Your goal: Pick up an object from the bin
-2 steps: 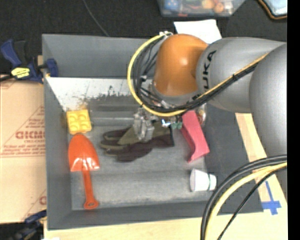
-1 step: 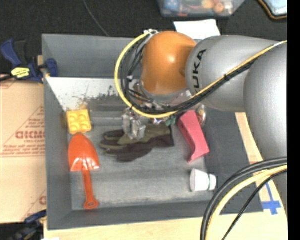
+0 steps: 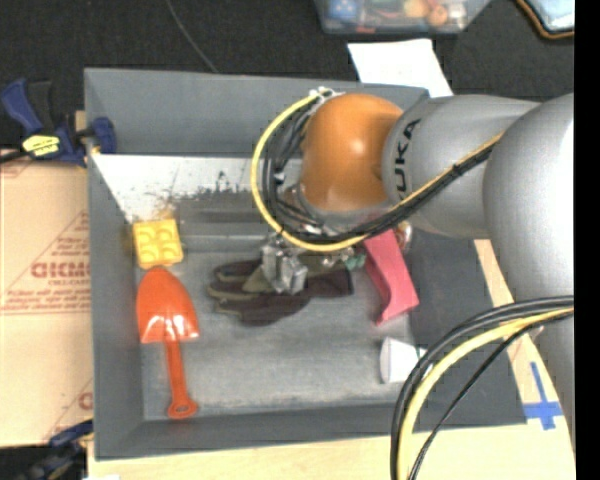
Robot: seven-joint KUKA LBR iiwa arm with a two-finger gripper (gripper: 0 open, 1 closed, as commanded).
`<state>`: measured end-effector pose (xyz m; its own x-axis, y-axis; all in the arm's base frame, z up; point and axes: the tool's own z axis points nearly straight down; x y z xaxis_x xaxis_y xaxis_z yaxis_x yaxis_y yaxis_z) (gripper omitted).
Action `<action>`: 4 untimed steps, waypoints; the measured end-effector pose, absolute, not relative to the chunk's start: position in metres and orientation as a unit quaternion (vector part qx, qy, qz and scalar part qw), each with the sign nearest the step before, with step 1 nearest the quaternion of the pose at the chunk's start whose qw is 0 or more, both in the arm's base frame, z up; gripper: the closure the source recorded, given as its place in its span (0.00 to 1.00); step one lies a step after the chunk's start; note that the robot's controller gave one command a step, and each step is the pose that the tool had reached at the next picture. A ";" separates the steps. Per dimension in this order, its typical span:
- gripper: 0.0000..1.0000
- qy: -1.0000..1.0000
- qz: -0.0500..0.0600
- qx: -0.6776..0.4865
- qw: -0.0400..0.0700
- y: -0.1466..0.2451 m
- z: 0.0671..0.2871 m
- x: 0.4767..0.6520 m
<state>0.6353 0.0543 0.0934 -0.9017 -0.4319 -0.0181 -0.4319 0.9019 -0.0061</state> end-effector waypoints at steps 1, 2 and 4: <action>1.00 0.979 0.000 -0.202 0.014 0.073 0.075 0.643; 0.00 0.980 0.000 -0.199 0.017 0.070 0.075 0.657; 0.00 0.977 -0.001 -0.213 0.017 0.069 0.074 0.656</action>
Offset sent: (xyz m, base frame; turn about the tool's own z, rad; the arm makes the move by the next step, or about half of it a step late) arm 0.0192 0.0159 -0.0208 0.0425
